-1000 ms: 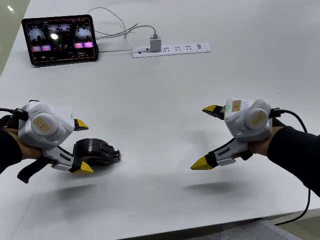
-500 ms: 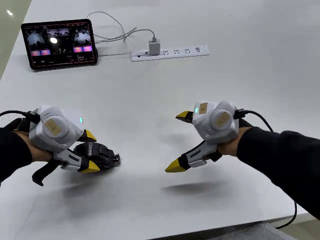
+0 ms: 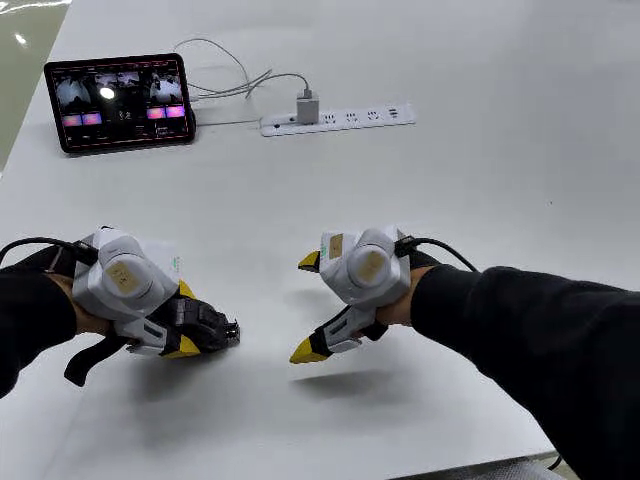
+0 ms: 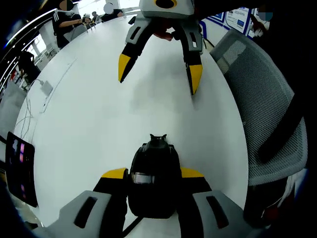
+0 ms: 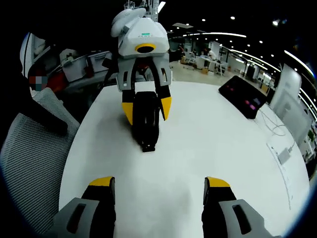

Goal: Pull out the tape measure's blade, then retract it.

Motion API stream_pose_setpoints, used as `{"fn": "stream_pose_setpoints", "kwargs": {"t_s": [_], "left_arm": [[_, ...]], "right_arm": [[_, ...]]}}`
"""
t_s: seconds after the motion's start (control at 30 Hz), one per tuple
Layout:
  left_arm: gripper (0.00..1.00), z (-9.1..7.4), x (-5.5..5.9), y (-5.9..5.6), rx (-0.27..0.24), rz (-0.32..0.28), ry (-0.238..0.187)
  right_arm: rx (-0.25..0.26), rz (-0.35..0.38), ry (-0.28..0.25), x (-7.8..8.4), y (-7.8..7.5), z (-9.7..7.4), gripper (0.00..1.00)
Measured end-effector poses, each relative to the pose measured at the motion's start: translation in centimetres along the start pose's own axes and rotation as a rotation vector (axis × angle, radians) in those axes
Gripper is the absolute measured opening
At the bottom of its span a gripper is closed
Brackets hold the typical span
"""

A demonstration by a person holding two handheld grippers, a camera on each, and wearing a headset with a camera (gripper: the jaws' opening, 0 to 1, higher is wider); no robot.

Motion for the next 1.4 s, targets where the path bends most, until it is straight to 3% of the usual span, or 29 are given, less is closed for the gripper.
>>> {"fn": "stream_pose_setpoints", "kwargs": {"t_s": [0.13,0.3,0.5,0.67,0.87,1.07,1.23,1.4], "left_arm": [[0.32,0.2,0.0,0.0,-0.008,0.024,0.034],[0.32,0.0,0.0,0.0,-0.005,0.01,0.032],[0.32,0.1,0.1,0.0,-0.008,0.013,0.05],[0.32,0.1,0.2,0.1,-0.002,-0.006,0.039],[0.32,0.2,0.3,0.1,0.005,-0.01,0.035],[0.32,0.2,0.2,0.0,0.002,-0.001,0.042],[0.32,0.2,0.3,0.0,0.006,0.003,0.04],[0.32,0.3,0.3,0.1,0.007,-0.001,0.038]], "right_arm": [[-0.023,-0.005,-0.003,-0.4,0.0,1.2,0.63],[-0.024,0.013,-0.025,-1.4,-0.3,2.5,0.56],[-0.05,0.005,-0.01,-1.8,0.3,4.0,0.5],[-0.081,-0.01,0.005,-1.6,1.1,5.0,0.43],[-0.09,-0.002,0.001,-1.5,0.7,5.6,0.34],[-0.135,-0.006,0.015,-1.1,1.0,6.5,0.21],[-0.136,0.005,0.013,-1.1,0.9,7.0,0.22],[-0.15,-0.001,0.011,-1.1,1.4,7.6,0.12]]}}
Point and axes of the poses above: the centre of the closed fingertips' face, and the gripper's own axes: z roughly forward along the fingers, y roughly to its left, x roughly out of its underside, the point moved 5 cm from there along -z, roughly backward along the fingers, and after that the axes turned 15 degrees about -y, right-handed, at the moved point
